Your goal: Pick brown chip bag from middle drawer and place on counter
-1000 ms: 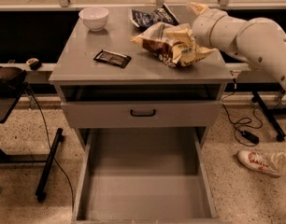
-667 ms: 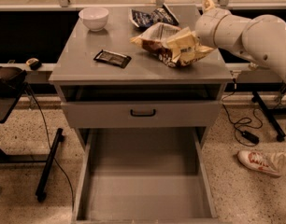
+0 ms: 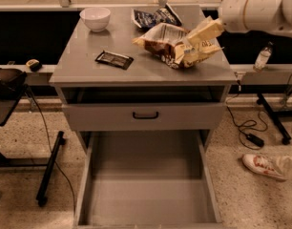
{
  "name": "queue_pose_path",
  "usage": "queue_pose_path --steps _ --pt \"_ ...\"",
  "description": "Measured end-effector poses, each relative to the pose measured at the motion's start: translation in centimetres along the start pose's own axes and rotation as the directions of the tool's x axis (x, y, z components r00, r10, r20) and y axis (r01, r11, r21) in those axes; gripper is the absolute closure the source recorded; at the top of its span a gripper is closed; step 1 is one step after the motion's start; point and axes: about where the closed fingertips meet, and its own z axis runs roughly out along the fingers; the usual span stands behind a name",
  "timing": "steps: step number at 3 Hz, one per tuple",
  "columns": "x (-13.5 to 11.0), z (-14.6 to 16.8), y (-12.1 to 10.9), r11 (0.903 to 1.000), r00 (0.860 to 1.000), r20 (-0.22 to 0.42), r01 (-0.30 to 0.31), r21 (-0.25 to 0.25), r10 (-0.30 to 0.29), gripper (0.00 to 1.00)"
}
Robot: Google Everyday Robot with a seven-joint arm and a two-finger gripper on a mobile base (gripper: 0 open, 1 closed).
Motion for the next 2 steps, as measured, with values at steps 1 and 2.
queue_pose_path --steps 1,2 --pt "-0.3 -2.5 1.1 0.9838 0.983 -0.117 0.13 -0.123 -0.145 0.0" --pt "0.5 -2.8 3.0 0.9734 0.98 -0.136 0.116 -0.197 -0.144 0.0"
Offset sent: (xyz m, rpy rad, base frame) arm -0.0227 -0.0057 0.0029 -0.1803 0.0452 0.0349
